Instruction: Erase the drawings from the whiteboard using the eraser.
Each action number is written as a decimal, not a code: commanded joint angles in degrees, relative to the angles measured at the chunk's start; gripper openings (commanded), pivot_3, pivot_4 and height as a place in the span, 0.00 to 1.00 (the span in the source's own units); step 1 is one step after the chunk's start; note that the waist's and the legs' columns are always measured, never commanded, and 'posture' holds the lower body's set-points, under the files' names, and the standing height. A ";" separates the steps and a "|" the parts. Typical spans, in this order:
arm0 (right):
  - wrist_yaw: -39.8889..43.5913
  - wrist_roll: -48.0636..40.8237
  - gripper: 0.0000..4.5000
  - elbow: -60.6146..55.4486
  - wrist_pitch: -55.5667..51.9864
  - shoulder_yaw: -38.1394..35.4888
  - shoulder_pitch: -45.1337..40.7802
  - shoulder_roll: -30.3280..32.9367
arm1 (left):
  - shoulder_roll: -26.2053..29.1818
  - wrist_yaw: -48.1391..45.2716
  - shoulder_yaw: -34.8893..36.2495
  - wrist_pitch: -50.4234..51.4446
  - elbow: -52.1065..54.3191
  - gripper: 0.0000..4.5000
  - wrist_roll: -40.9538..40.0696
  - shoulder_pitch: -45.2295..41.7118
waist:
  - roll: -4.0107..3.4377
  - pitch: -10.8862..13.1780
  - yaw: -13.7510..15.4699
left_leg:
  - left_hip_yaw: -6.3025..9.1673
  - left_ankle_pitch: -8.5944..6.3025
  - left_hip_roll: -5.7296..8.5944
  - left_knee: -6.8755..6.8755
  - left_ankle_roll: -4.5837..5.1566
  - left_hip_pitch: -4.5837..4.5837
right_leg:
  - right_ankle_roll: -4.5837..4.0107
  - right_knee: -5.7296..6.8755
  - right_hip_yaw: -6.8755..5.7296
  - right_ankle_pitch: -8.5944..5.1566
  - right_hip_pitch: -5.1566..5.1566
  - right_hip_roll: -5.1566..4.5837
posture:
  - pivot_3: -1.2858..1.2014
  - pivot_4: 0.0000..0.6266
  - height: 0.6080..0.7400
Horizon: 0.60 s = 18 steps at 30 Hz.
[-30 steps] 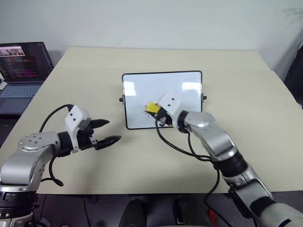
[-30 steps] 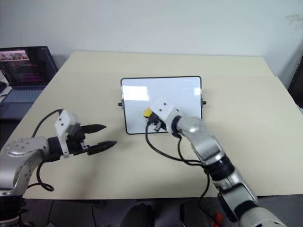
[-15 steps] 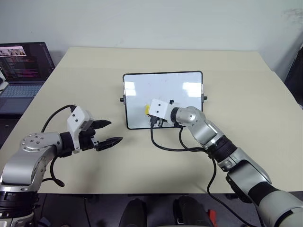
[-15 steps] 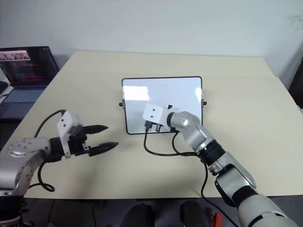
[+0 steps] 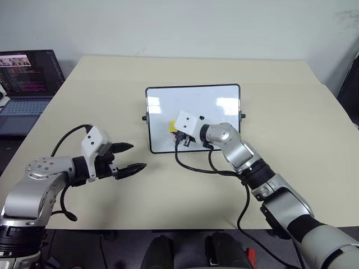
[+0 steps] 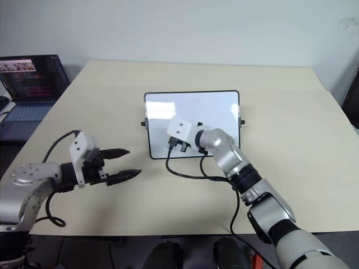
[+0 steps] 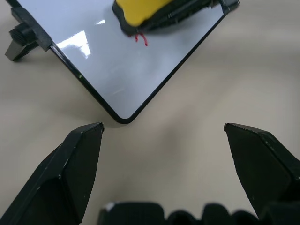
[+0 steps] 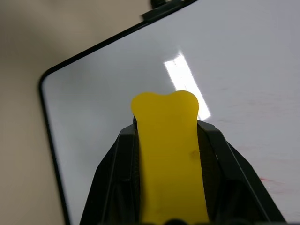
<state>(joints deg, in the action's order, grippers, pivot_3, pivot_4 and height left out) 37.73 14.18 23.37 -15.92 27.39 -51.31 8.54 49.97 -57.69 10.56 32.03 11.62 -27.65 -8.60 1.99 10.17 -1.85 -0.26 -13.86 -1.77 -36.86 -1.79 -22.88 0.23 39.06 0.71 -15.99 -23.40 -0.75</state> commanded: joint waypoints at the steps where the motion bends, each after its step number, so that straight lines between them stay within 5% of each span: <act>1: 3.61 1.59 0.28 -1.28 -1.06 2.21 2.04 2.12 | 0.46 -0.13 0.88 -1.06 1.22 1.00 -0.08 -0.21 | 0.00 0.00 0.00 | 0.01 0.00 0.00 0.00 0.00 0.00 | 0.00 0.00 -0.01 0.00 0.01 0.00 | 0.52 0.24 1.00; 9: -6.66 2.23 0.28 1.43 3.49 -2.98 -2.53 -0.14 | 0.02 -0.09 0.23 -0.95 1.21 1.00 -0.12 -0.38 | -0.01 0.01 0.00 | 0.03 0.02 0.00 -0.06 -0.01 0.02 | 0.00 0.06 -0.03 0.01 0.02 0.01 | 0.52 0.24 1.00; 18: 3.98 2.84 0.28 -4.49 -2.04 1.30 4.01 2.89 | 0.56 -0.60 0.67 -0.08 1.79 1.00 -0.64 -0.02 | 0.02 -0.01 0.03 | 0.04 0.00 0.02 -0.01 0.00 0.00 | -0.01 -0.01 -0.05 0.00 0.03 -0.02 | 0.52 0.24 1.00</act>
<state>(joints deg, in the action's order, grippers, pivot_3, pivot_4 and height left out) 40.28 16.62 19.50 -15.79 28.19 -48.14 10.58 49.89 -58.09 10.46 32.19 11.66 -27.79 -8.63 2.01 10.15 -1.82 -0.22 -13.86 -1.76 -36.88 -1.79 -22.87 0.22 39.07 0.66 -15.99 -23.36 -0.77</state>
